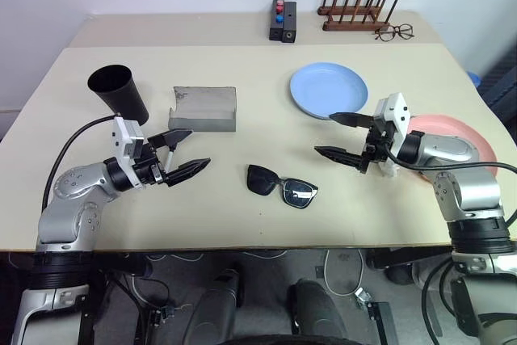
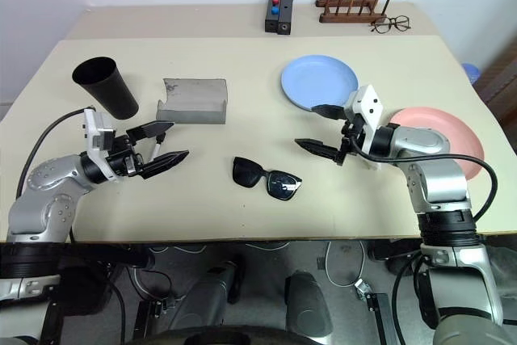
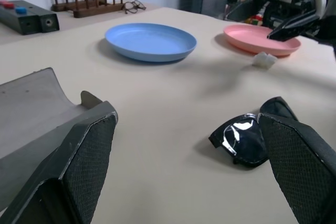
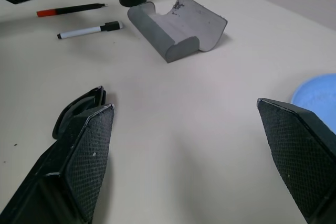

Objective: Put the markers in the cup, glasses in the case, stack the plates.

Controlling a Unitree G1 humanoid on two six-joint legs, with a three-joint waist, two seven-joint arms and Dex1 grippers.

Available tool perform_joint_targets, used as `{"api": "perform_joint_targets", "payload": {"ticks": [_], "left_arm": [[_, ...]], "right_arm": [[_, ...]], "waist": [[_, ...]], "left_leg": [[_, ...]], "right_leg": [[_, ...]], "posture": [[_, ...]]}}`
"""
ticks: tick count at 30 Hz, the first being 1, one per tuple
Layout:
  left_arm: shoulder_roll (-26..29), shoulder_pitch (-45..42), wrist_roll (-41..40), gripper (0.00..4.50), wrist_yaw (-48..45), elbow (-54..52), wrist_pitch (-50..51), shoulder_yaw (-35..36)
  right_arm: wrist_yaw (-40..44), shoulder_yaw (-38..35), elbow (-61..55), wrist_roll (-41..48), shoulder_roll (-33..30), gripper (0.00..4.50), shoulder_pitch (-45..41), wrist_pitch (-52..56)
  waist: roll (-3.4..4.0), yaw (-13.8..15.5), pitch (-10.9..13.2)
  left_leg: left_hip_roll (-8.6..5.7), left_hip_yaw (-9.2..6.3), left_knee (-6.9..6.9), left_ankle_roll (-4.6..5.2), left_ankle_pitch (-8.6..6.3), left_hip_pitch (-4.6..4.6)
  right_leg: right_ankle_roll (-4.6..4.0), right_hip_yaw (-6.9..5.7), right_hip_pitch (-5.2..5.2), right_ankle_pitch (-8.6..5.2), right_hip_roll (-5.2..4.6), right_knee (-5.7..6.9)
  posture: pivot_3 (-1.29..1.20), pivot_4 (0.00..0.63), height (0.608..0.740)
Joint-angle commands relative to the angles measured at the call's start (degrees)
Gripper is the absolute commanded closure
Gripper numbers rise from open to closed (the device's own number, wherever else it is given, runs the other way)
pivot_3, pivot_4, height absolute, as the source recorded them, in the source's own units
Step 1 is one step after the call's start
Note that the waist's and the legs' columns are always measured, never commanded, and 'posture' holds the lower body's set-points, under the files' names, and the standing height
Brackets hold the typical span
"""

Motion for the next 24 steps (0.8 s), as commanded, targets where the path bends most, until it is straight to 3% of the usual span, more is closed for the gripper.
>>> {"api": "perform_joint_targets", "payload": {"ticks": [1,10,24], "left_arm": [[1.0,0.4,0.1,0.00,0.6,-1.6,-1.0,1.9],[3.3,2.4,0.3,0.00,3.0,-2.0,-1.2,5.3],[7.9,5.1,-0.6,0.00,9.9,-1.5,-2.0,17.0]], "right_arm": [[0.6,0.2,-0.3,0.5,0.6,0.06,-2.0,-0.9],[1.9,2.2,2.6,0.1,2.8,0.06,-5.4,-2.1],[5.1,5.6,11.6,-2.3,9.3,0.06,-11.9,-7.6]], "waist": [[0.00,0.0,0.0],[0.00,0.0,0.0],[0.00,0.1,0.0]], "left_leg": [[0.00,0.00,0.00,0.00,0.00,0.00],[0.00,-0.01,0.01,0.00,0.00,0.00],[-0.01,-0.02,-0.01,-0.02,-0.01,0.00]], "right_leg": [[0.00,0.00,0.00,0.00,0.00,0.00],[0.00,0.00,0.00,0.00,0.01,0.00],[0.01,-0.02,-0.03,0.00,0.02,0.03]], "posture": [[0.00,0.150,0.740],[0.00,0.150,0.740],[0.00,0.150,0.740]]}}
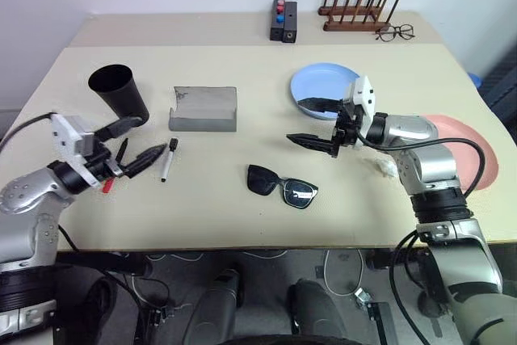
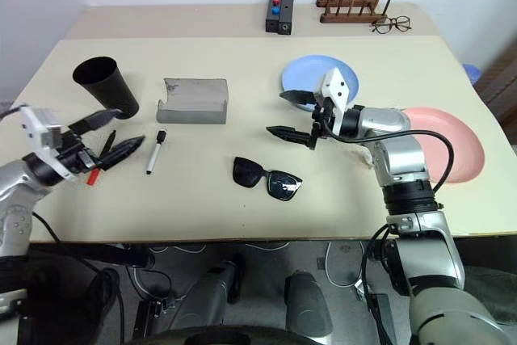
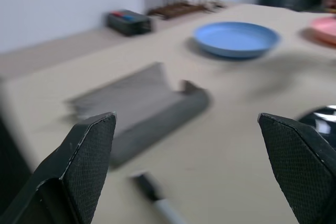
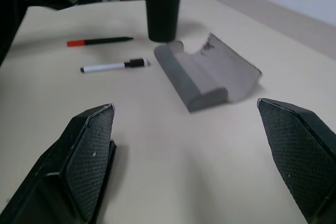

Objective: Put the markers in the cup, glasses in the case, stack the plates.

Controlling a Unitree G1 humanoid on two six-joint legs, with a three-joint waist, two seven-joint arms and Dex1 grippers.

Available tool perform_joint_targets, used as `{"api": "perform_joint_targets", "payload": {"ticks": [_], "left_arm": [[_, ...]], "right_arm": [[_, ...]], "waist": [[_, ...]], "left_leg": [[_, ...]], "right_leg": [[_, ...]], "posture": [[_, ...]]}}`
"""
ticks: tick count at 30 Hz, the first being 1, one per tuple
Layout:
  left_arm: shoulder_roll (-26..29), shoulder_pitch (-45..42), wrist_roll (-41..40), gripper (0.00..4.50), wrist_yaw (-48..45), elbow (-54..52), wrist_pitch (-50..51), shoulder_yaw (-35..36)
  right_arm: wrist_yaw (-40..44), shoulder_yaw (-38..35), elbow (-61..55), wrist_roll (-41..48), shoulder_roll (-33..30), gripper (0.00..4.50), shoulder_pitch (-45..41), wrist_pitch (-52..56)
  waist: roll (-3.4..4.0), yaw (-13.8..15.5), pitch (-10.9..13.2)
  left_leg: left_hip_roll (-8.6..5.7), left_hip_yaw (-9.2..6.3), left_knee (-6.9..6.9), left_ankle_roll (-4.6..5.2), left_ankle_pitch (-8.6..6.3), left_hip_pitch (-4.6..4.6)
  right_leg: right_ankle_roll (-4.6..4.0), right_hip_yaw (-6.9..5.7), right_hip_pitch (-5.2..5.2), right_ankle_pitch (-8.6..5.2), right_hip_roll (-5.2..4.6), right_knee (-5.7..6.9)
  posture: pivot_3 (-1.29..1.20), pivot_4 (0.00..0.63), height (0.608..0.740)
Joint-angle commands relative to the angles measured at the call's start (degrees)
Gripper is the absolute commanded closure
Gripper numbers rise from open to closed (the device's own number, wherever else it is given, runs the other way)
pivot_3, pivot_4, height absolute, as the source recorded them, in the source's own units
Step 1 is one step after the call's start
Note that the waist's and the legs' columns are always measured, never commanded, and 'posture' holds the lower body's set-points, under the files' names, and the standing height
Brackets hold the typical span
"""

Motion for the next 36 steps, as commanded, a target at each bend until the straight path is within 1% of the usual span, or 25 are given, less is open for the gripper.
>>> {"api": "perform_joint_targets", "payload": {"ticks": [1,6,10,16,19,21,25,28,30,36], "left_arm": [[2.4,-0.7,-0.5,0.00,1.2,-0.3,0.5,3.3],[5.3,0.0,3.2,0.00,6.5,1.2,4.2,3.4],[7.1,0.2,2.3,0.00,10.5,0.8,10.4,5.7],[11.4,0.8,6.9,0.00,15.8,3.0,18.4,4.1],[12.6,-2.9,9.2,0.00,19.4,7.2,22.1,2.8],[12.5,-6.2,8.7,0.00,20.6,9.5,26.4,2.2],[13.7,-12.1,9.2,0.00,20.5,12.2,34.8,-2.0],[14.4,-17.1,11.1,0.00,20.5,15.5,36.9,-5.6],[14.0,-20.8,10.1,0.00,20.5,16.8,42.2,-6.6],[14.2,-26.2,12.5,0.00,19.1,20.3,47.2,-13.0]], "right_arm": [[0.0,-0.2,-1.0,0.0,0.7,0.06,-0.3,-1.0],[-0.5,0.3,-3.9,0.4,1.6,0.06,1.1,-0.6],[-0.4,1.0,-7.7,1.6,2.3,0.06,1.5,1.9],[-4.9,1.5,-13.4,1.4,6.4,0.06,2.4,2.0],[-6.9,2.3,-14.8,0.8,8.3,0.06,2.8,1.9],[-7.6,2.9,-15.0,0.3,8.9,0.06,3.2,1.2],[-8.2,4.0,-15.9,-0.3,9.4,0.06,4.3,0.4],[-8.4,4.4,-16.8,-0.2,9.6,0.06,5.2,0.4],[-8.6,4.3,-16.6,-0.1,9.6,0.06,5.5,0.4],[-9.2,4.6,-16.8,-0.3,9.8,0.06,6.4,0.0]], "waist": [[0.00,0.1,0.0],[0.00,-0.1,0.0],[0.00,-0.3,0.0],[0.00,-0.3,0.0],[-0.01,0.0,0.0],[-0.03,0.3,0.0],[-0.07,0.2,0.0],[-0.06,-0.1,0.0],[-0.07,-0.2,0.0],[-0.07,-0.4,0.0]], "left_leg": [[-0.02,0.00,0.00,0.00,0.00,0.00],[-0.01,0.00,-0.01,-0.09,-0.06,0.02],[-0.01,0.01,-0.02,-0.09,-0.06,0.01],[0.02,0.01,-0.04,-0.12,-0.07,0.03],[0.00,0.01,-0.04,-0.15,-0.08,0.04],[0.00,-0.02,-0.04,-0.17,-0.07,0.03],[-0.04,-0.02,-0.01,-0.19,-0.06,0.03],[-0.03,-0.02,-0.03,-0.21,-0.05,0.04],[-0.01,-0.02,-0.04,-0.22,-0.03,0.04],[0.00,-0.01,-0.04,-0.13,0.04,0.05]], "right_leg": [[0.00,0.01,0.00,0.00,-0.01,0.00],[0.00,0.02,-0.01,0.00,0.00,0.03],[0.01,0.04,-0.10,0.00,0.00,0.21],[0.01,0.05,-0.14,0.00,0.02,0.29],[0.01,0.05,-0.14,0.00,0.02,0.29],[0.01,0.02,-0.14,0.00,0.03,0.30],[0.02,0.00,-0.12,0.01,0.08,0.31],[0.02,0.01,-0.14,0.01,0.14,0.37],[0.03,0.01,-0.15,0.01,0.18,0.39],[0.04,0.03,-0.15,0.02,0.23,0.45]], "posture": [[0.00,0.150,0.740],[0.00,0.150,0.740],[0.00,0.150,0.740],[0.00,0.150,0.740],[0.00,0.150,0.740],[0.00,0.150,0.740],[0.00,0.150,0.740],[0.00,0.150,0.740],[0.00,0.150,0.740],[0.00,0.150,0.740]]}}
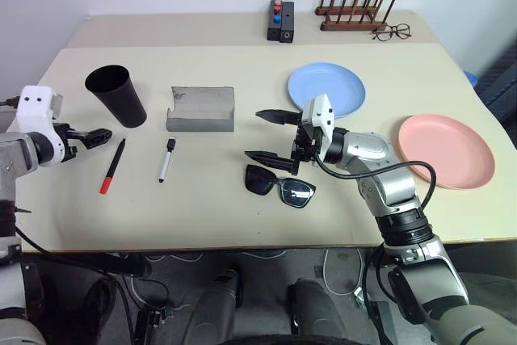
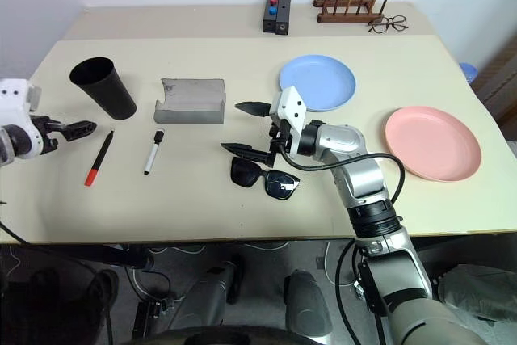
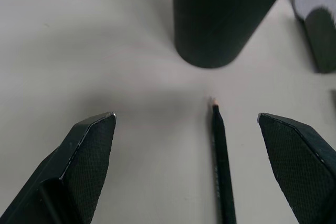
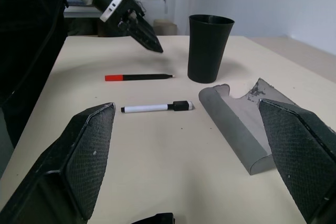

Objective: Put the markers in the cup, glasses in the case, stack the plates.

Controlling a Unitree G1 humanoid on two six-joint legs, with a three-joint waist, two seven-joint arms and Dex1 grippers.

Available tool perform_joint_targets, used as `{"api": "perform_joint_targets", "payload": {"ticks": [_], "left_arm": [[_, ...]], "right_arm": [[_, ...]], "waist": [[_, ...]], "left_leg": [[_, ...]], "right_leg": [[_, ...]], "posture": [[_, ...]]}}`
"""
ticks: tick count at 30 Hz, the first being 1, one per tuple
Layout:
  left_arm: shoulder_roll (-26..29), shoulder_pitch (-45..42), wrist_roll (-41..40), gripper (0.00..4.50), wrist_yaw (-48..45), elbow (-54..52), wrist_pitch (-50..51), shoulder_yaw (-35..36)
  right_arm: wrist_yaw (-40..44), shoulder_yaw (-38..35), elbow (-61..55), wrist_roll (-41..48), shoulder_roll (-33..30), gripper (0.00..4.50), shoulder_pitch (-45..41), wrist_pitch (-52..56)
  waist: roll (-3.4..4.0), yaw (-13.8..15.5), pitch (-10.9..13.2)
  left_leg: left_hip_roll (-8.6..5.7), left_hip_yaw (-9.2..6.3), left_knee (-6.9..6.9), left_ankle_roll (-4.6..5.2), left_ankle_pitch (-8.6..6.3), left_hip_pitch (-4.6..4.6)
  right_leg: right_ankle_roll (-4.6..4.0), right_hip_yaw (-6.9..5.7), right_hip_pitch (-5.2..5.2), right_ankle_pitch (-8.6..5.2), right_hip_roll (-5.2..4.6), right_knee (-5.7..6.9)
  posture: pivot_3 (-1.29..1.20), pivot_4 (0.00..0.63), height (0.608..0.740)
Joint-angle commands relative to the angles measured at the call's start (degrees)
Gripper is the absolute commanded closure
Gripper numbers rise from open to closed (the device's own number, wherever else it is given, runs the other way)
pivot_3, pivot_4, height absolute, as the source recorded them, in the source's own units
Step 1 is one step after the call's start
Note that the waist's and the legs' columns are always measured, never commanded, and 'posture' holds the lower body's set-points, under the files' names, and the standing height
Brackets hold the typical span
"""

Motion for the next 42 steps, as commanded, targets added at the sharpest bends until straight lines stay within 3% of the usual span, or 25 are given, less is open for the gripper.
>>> {"api": "perform_joint_targets", "payload": {"ticks": [1,12,31,34,41,42], "left_arm": [[1.5,-2.6,1.2,0.00,-1.6,1.5,2.9,-2.2],[0.4,-11.8,5.7,0.00,-6.6,11.8,4.0,-11.1],[-2.2,-20.0,13.2,0.00,-12.1,25.1,-0.5,-17.7],[-3.1,-19.3,14.2,0.89,-12.9,25.6,-1.2,-18.6],[-3.8,-18.4,14.8,4.46,-13.1,25.0,-0.7,-17.9],[-3.6,-18.2,14.8,4.46,-13.3,24.9,-0.6,-17.9]], "right_arm": [[-0.6,-0.1,-2.5,0.4,0.4,0.06,0.3,-0.8],[-1.3,0.1,-3.7,0.8,0.0,0.06,1.5,0.1],[-2.6,0.2,-4.8,0.5,0.0,0.06,2.5,0.8],[-2.8,0.2,-4.9,0.5,-0.1,0.00,2.6,0.9],[-2.8,0.1,-5.0,0.5,-0.4,0.00,2.5,1.1],[-2.8,0.2,-4.9,0.5,-0.4,0.00,2.5,1.0]], "waist": [[0.00,0.0,0.0],[-0.02,0.1,0.0],[-0.03,0.1,0.0],[-0.04,0.1,0.0],[-0.04,0.1,0.0],[-0.04,0.1,0.0]], "left_leg": [[0.00,0.00,0.00,0.01,0.01,0.00],[0.00,-0.02,0.03,0.01,0.04,-0.01],[0.00,-0.01,0.04,0.01,0.06,-0.02],[0.00,-0.02,0.05,0.01,0.07,-0.02],[-0.01,-0.02,0.08,0.01,0.07,-0.02],[-0.01,-0.02,0.08,0.01,0.07,-0.01]], "right_leg": [[0.00,0.01,0.00,0.00,0.00,0.00],[0.01,-0.01,0.01,0.00,0.01,0.02],[0.02,-0.01,0.02,0.01,0.03,0.05],[0.02,-0.02,0.03,0.01,0.03,0.07],[0.03,-0.02,0.03,0.01,0.03,0.09],[0.03,-0.02,0.03,0.01,0.03,0.09]], "posture": [[0.00,0.150,0.740],[0.00,0.150,0.740],[0.00,0.150,0.740],[0.00,0.150,0.740],[0.00,0.150,0.740],[0.00,0.150,0.740]]}}
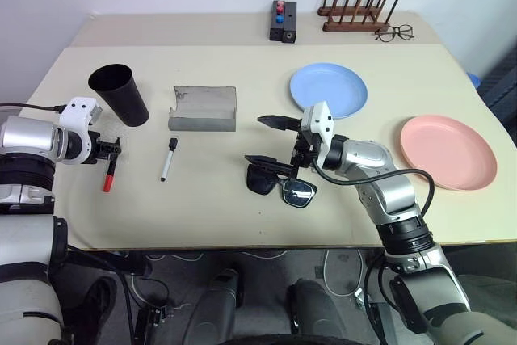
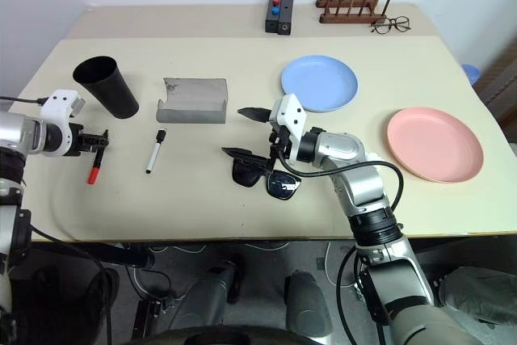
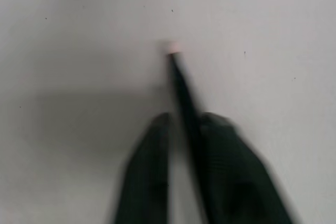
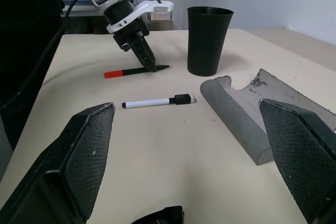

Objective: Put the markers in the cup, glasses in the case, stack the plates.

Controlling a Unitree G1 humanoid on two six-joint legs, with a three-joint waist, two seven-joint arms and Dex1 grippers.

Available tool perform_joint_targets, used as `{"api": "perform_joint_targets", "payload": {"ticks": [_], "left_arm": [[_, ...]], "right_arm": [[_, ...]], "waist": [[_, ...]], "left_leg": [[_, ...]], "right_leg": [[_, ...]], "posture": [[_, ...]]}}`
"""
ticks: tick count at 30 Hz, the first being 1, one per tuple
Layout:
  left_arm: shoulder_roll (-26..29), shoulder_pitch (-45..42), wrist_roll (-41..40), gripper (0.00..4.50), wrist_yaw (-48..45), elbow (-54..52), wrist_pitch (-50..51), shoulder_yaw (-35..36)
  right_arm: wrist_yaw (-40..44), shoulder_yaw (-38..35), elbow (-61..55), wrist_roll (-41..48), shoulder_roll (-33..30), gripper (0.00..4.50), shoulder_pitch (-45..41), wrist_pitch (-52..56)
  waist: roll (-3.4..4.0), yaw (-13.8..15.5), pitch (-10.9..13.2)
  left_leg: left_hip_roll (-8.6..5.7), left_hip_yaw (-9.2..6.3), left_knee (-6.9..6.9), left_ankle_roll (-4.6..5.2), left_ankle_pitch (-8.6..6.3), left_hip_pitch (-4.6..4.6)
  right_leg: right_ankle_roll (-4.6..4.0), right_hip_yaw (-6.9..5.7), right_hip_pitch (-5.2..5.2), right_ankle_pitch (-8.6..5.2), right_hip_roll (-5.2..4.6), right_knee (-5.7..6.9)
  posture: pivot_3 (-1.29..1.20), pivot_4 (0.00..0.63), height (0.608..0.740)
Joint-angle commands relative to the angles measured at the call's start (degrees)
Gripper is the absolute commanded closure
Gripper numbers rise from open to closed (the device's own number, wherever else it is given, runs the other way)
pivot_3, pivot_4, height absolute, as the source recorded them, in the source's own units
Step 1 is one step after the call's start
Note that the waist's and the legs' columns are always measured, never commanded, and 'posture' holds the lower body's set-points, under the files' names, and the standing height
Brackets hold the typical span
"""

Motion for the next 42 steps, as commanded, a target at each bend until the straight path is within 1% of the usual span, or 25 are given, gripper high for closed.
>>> {"api": "perform_joint_targets", "payload": {"ticks": [1,5,9,12,13,16,19,21,22,23,25,26,27,29,32,34,37,40,42], "left_arm": [[0.6,0.4,0.6,4.46,-0.8,-0.9,0.2,0.6],[2.1,1.6,0.7,4.46,-2.2,-3.2,1.5,0.5],[4.2,4.6,-0.5,4.46,-3.8,-9.3,5.2,1.4],[8.2,10.0,-2.7,4.46,-6.3,-19.9,9.4,2.3],[9.4,12.3,-3.3,4.46,-6.8,-24.2,8.5,3.3],[10.0,16.1,-5.5,4.46,-6.3,-32.1,9.0,6.3],[6.7,20.3,-9.8,4.46,-5.9,-41.5,5.1,12.3],[4.5,22.1,-11.2,4.46,-4.7,-44.9,3.0,14.9],[2.6,22.7,-12.7,4.46,-4.4,-46.0,1.1,17.0],[0.0,23.6,-13.9,4.46,-4.4,-47.4,-4.5,19.2],[-3.1,25.0,-14.8,4.46,-4.4,-49.3,-12.5,21.4],[-4.3,24.8,-15.4,4.46,-4.2,-49.6,-14.3,22.0],[-6.3,22.6,-15.6,4.46,-2.8,-48.7,-18.6,23.0],[-9.4,17.8,-17.6,4.46,-0.5,-45.5,-22.7,25.4],[-11.4,13.2,-18.4,4.46,1.9,-41.2,-28.1,27.3],[-11.8,9.5,-16.9,4.46,4.0,-35.7,-35.4,28.4],[-11.6,6.2,-15.2,4.46,4.5,-28.1,-45.9,29.1],[-10.8,2.3,-13.3,4.46,6.9,-18.3,-55.1,29.7],[-10.2,0.1,-12.7,4.46,8.3,-12.6,-58.9,30.0]], "right_arm": [[-0.1,-0.3,-2.4,0.4,-0.3,0.00,-0.3,-0.4],[-0.1,-0.2,-2.0,0.3,0.0,0.00,-0.5,-0.6],[-0.1,0.0,-1.7,0.1,0.2,0.00,-0.5,-0.9],[0.0,-0.2,-1.5,0.0,0.1,0.00,-0.5,-1.2],[0.0,-0.3,-1.5,0.1,0.0,0.00,-0.4,-1.2],[0.3,-0.5,-1.3,0.2,-0.3,0.00,-0.5,-1.3],[0.6,-0.9,-0.6,0.2,-0.6,0.00,-0.7,-1.7],[0.7,-0.9,-0.4,0.2,-0.7,0.00,-0.8,-1.9],[0.8,-1.0,-0.3,0.2,-0.7,0.00,-0.8,-1.9],[0.8,-1.0,-0.2,0.3,-0.7,0.00,-0.9,-1.9],[0.9,-1.0,-0.2,0.3,-0.6,0.00,-1.0,-1.9],[1.0,-1.0,-0.1,0.3,-0.6,0.00,-1.0,-1.9],[1.0,-1.0,0.0,0.3,-0.5,0.00,-1.2,-2.0],[1.1,-1.1,0.5,0.3,-0.5,0.00,-1.5,-2.1],[1.3,-1.2,0.9,0.2,-0.5,0.00,-1.8,-2.3],[1.3,-1.2,1.0,0.3,-0.6,0.00,-1.9,-2.3],[1.4,-1.2,1.1,0.3,-0.6,0.00,-1.9,-2.3],[1.2,-1.2,0.8,0.3,-0.5,0.00,-1.8,-2.0],[1.1,-1.2,0.6,0.3,-0.5,0.00,-1.7,-1.9]], "waist": [[0.00,0.0,0.0],[0.00,-0.1,0.0],[0.00,-0.2,0.0],[0.00,-0.8,0.0],[0.00,-1.2,0.0],[0.00,-1.1,0.0],[0.00,-1.0,0.0],[0.00,-1.0,0.0],[0.00,-1.0,0.0],[0.01,-1.1,0.0],[0.00,-1.1,0.0],[0.00,-1.1,0.0],[0.00,-1.1,0.0],[-0.04,-0.7,0.0],[-0.05,-0.7,0.0],[-0.05,-0.7,0.0],[-0.05,-1.1,0.0],[-0.05,-1.2,0.0],[-0.05,-1.3,0.0]], "left_leg": [[0.00,0.00,0.00,0.00,0.00,0.00],[0.00,0.00,0.00,0.00,0.00,0.00],[0.01,0.00,-0.01,0.00,0.00,0.00],[0.02,0.02,-0.03,-0.01,0.01,-0.03],[0.04,0.02,-0.03,-0.02,0.01,-0.04],[0.04,-0.05,-0.06,-0.08,0.05,-0.04],[0.03,-0.14,-0.03,-0.11,0.04,0.00],[0.02,-0.15,-0.03,-0.11,0.04,0.00],[0.02,-0.15,-0.04,-0.11,0.04,0.01],[0.03,-0.15,-0.03,-0.11,0.04,0.00],[0.03,-0.13,-0.04,-0.10,0.05,0.00],[0.03,-0.13,-0.03,-0.10,0.05,-0.01],[0.03,-0.12,-0.03,-0.10,0.05,-0.01],[0.02,-0.14,-0.02,-0.12,0.07,0.00],[-0.01,-0.18,0.05,-0.13,0.08,-0.01],[-0.01,-0.16,0.01,-0.13,0.08,0.01],[-0.01,-0.15,0.02,-0.13,0.09,0.00],[0.00,-0.17,0.01,-0.14,0.11,0.00],[-0.01,-0.18,0.02,-0.14,0.11,-0.01]], "right_leg": [[0.00,0.00,0.00,0.00,0.00,0.00],[0.00,0.01,0.01,0.00,0.00,0.01],[0.00,0.02,0.01,0.00,0.00,0.04],[-0.01,0.07,0.04,0.00,0.01,0.08],[-0.01,0.07,0.03,0.00,0.01,0.09],[-0.02,0.06,0.00,-0.01,0.01,0.12],[-0.03,0.00,0.00,-0.01,-0.01,0.06],[-0.03,-0.02,0.00,-0.01,-0.15,0.04],[-0.03,-0.02,0.00,-0.01,-0.16,0.05],[-0.04,-0.02,-0.01,-0.01,-0.14,0.05],[-0.04,-0.02,-0.02,-0.01,-0.15,0.06],[-0.04,-0.03,-0.01,-0.01,-0.15,0.06],[-0.04,-0.03,0.00,-0.01,-0.16,0.05],[-0.04,-0.07,0.01,-0.01,-0.14,0.07],[-0.04,-0.15,0.02,0.01,-0.12,0.05],[-0.04,-0.14,0.04,0.01,-0.06,0.05],[-0.03,-0.14,0.12,0.02,-0.01,0.07],[-0.03,-0.15,0.17,0.02,0.02,0.10],[-0.03,-0.15,0.18,0.02,0.03,0.11]], "posture": [[0.00,0.150,0.740],[0.00,0.150,0.740],[0.00,0.150,0.740],[0.00,0.150,0.740],[0.00,0.150,0.740],[0.00,0.150,0.740],[0.00,0.150,0.740],[0.00,0.150,0.740],[0.00,0.150,0.740],[0.00,0.150,0.740],[0.00,0.150,0.740],[0.00,0.150,0.740],[0.00,0.150,0.740],[0.00,0.150,0.740],[0.00,0.150,0.740],[0.00,0.150,0.740],[0.00,0.150,0.740],[0.00,0.150,0.740],[0.00,0.150,0.740]]}}
